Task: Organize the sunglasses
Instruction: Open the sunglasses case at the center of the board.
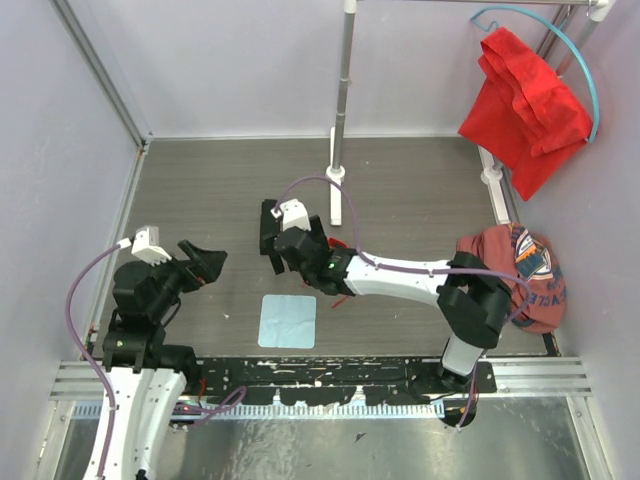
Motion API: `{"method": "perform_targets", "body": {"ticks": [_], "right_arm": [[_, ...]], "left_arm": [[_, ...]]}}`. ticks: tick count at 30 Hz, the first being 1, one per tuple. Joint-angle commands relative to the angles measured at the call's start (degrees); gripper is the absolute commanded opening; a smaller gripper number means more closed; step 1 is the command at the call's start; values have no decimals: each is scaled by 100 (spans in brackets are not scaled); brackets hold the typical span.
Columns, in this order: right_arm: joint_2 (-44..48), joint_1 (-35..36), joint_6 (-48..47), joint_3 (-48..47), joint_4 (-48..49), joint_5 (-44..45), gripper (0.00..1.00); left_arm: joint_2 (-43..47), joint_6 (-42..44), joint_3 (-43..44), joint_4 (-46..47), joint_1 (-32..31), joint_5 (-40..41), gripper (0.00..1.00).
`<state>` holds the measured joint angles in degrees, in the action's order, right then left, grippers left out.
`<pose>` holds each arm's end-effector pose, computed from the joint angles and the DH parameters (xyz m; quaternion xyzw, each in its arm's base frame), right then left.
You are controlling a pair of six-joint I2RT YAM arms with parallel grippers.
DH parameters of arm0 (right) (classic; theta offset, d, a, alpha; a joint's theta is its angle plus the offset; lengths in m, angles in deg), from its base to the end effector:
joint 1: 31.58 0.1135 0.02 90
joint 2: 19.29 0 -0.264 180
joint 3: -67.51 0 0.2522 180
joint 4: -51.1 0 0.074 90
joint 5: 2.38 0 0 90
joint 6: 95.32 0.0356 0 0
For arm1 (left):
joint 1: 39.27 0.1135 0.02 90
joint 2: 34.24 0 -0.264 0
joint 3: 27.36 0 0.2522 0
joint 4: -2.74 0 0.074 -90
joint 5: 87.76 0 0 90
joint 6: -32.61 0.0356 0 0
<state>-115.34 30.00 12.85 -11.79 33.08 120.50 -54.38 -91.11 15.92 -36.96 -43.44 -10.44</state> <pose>0.1953 0.3203 0.2441 -0.1924 0.8381 0.0926 0.5020 0.1074 -0.0157 0.2725 -0.1393 0.7872 -0.2766 0.5333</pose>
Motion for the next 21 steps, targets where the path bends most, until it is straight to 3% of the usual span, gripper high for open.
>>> {"method": "perform_targets", "body": {"ticks": [1,13,21], "right_arm": [[-169,3,82,-504,408,-120,91],[-1775,6,927,-2301,-437,279,92],[-2554,-68,934,-3145,-799,536,93]], "left_arm": [[245,123,213,-272,18,159,98],[463,14,230,-383,21,299,98],[624,-32,276,-509,19,399,98]]}}
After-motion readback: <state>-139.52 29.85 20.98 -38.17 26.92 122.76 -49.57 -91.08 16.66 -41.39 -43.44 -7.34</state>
